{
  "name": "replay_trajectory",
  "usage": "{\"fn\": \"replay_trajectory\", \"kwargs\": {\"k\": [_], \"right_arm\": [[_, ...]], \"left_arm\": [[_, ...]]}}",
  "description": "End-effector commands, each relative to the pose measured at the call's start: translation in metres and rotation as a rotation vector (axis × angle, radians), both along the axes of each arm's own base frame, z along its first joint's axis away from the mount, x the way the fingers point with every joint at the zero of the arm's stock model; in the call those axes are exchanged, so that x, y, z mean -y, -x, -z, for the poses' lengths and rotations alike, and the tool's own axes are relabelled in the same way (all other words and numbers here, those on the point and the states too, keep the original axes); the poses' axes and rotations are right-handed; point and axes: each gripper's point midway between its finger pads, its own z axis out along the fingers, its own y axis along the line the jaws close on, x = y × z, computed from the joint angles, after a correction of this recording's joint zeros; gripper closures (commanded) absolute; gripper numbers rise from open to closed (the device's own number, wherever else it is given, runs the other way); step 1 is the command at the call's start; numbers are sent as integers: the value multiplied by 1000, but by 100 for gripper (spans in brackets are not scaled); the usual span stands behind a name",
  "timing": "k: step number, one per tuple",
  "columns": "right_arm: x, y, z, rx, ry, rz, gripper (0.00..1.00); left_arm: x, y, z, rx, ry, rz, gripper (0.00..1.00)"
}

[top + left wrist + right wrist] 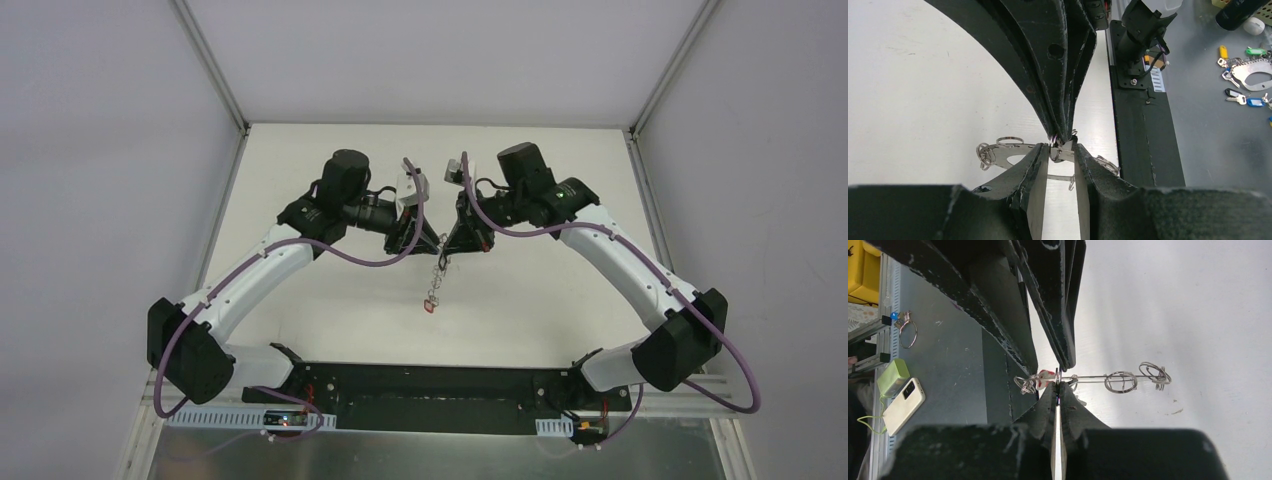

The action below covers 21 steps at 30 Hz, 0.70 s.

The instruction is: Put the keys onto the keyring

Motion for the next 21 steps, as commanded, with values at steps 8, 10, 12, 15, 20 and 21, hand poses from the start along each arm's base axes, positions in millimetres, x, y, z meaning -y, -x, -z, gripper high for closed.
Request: {"fn": "replay_trajectory", "kwargs": {"k": [8,10,12,15,20,21], "right_arm": [[-8,2,-21,45,-70,-33,100],[-8,2,-21,43,-69,-33,100],[-8,2,-20,42,-69,-33,100],[-7,1,-21,44,-70,-30,100],[-7,1,-22,50,-72,-27,100],[-7,1,-21,48,-70,-27,100]], "left_arm": [[10,4,-12,29,46,55,81],[10,5,-11,25,43,56,84],[11,6,-11,23,43,59,86],[12,6,-9,16,38,62,90],[14,9,-5,8,32,67,95],[14,9,-4,5,30,69,97]]}}
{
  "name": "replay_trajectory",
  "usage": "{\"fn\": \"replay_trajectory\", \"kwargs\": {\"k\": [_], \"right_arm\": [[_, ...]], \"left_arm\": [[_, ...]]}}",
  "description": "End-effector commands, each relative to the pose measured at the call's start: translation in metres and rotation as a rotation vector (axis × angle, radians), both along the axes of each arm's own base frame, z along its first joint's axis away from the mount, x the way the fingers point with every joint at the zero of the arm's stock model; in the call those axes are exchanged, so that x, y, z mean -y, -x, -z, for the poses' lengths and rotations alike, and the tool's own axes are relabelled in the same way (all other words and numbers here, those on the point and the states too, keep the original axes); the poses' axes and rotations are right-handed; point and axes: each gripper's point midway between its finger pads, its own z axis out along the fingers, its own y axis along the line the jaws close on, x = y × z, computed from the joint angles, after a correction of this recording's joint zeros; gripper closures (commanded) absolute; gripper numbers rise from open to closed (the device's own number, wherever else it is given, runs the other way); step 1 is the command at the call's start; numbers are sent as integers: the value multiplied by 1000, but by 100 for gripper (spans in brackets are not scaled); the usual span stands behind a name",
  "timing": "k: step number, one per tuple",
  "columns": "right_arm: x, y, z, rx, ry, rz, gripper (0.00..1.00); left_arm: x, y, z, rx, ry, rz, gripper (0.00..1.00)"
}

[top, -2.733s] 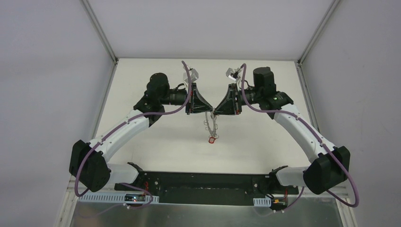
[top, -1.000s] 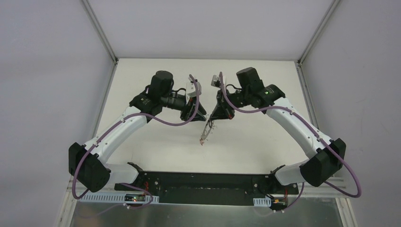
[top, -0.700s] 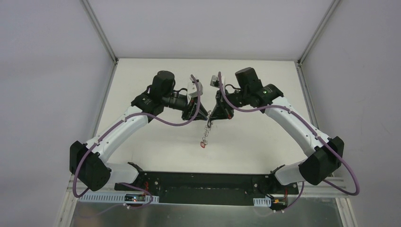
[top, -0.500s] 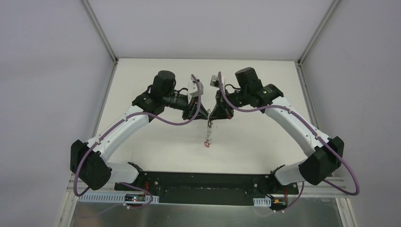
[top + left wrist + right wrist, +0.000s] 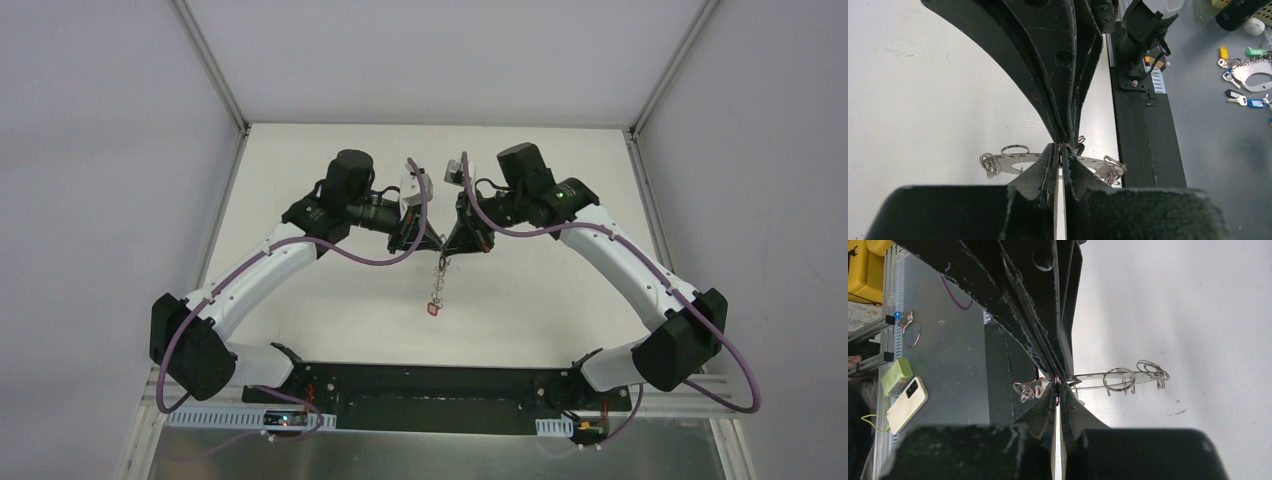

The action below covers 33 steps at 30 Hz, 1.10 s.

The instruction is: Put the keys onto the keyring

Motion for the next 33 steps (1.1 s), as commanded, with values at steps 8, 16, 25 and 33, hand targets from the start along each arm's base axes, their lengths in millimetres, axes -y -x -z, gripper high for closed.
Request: {"fn": "replay_trajectory", "kwargs": {"k": [8,16,25,33], "right_arm": [[-4,-2,-17,60,-58,-6,100],[2,-6,-13,63,-66,21,84],[16,-5,-14,60,-128,41,70],[12,3,-16,15,-166,-15,68]], "left_arm": [[4,12,-6,21,9,51,100],[1,10,-11,12,14,8,100],[-3,12,-16,21,19,-13,100],[-1,13,-18,-2,36,-14,100]]}}
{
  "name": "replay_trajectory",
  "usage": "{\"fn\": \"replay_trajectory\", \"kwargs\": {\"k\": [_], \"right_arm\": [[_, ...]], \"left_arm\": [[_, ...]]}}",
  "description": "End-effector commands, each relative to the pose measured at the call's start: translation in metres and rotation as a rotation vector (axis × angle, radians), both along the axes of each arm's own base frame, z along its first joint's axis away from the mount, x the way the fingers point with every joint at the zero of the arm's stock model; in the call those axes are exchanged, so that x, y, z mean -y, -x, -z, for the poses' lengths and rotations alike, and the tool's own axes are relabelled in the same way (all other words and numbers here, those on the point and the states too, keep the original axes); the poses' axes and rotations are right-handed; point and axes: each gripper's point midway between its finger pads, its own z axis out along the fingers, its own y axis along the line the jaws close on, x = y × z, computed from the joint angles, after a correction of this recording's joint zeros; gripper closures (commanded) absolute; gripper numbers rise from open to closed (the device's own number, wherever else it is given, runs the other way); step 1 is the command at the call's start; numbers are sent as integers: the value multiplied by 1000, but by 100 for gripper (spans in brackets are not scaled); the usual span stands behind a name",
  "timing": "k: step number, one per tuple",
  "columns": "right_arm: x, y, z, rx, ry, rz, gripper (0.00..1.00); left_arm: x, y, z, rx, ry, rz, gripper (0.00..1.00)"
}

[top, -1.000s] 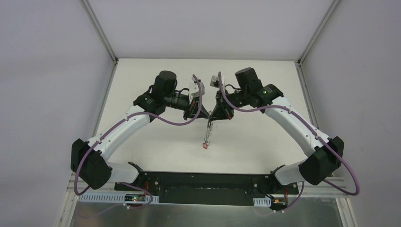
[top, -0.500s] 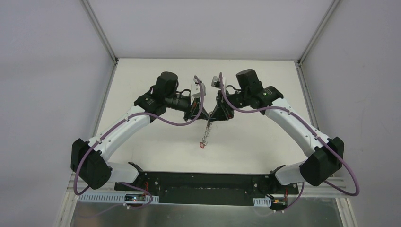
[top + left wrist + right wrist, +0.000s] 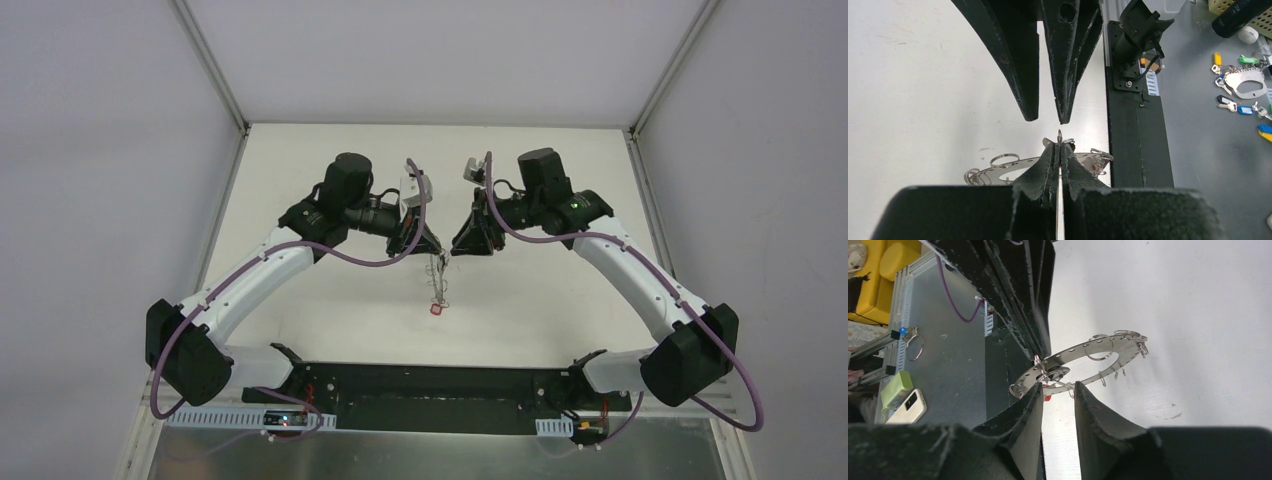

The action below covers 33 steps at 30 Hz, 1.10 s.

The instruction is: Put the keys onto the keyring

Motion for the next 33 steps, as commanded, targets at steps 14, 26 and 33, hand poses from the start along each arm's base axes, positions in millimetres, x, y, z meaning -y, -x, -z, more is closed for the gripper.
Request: {"fn": "replay_trajectory", "kwargs": {"k": [14,26,33], "right_arm": [[-8,12,-15,-25,-93,-99,67],[-10,13,-15,-48,-102,-114,85],[-9,14,-15,-47,-103,-116,99]], "left_arm": [[4,8,-20,14,72,28,100],[4,8,-20,7,77,32,100],[4,8,-19,11,74,31,100]]}}
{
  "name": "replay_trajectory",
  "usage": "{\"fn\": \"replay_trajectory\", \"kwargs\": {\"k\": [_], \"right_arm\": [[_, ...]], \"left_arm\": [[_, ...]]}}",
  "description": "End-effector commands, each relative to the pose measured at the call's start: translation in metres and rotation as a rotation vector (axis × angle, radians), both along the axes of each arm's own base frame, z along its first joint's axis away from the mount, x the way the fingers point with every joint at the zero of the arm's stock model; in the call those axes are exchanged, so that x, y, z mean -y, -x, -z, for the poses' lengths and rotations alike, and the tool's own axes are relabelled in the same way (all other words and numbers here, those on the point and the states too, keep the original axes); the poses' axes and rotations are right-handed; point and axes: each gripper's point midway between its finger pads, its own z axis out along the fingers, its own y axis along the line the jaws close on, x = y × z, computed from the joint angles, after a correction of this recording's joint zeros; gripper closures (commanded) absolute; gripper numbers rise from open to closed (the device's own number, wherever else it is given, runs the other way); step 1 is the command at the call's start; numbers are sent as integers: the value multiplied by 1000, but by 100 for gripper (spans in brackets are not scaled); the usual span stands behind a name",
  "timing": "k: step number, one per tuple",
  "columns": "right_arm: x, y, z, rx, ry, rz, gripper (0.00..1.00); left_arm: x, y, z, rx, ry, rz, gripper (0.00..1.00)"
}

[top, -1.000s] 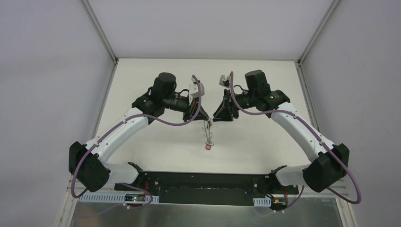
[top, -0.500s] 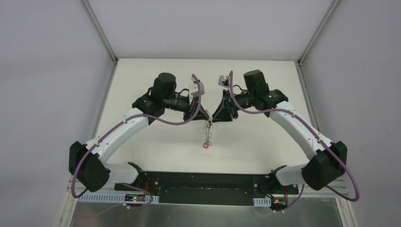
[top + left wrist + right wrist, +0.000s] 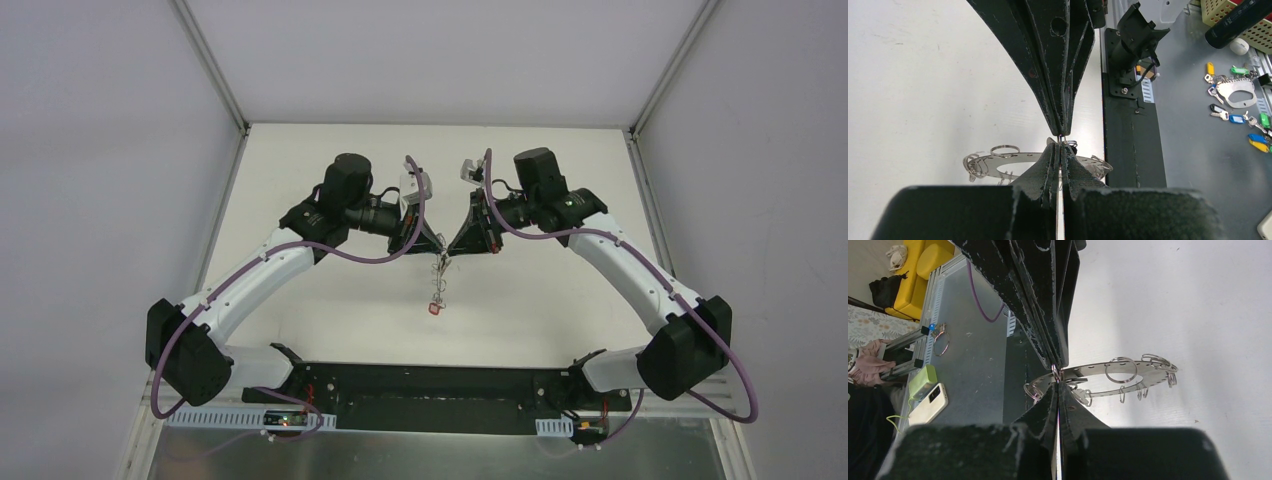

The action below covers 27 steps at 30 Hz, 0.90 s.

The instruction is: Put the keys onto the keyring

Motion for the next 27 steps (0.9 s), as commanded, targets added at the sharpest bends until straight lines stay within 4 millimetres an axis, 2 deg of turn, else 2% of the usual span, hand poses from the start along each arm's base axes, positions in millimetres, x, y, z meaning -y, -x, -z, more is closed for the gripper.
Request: {"fn": "replay_trajectory", "kwargs": {"k": [1,27], "right_arm": [[-1,3,-10,22,-41,-30,100],[-2,-2,7,-20,-19,1,100]], "left_arm": [[1,8,-16,52,52,43,100],[-1,10,-20,68,56,48,100]]}}
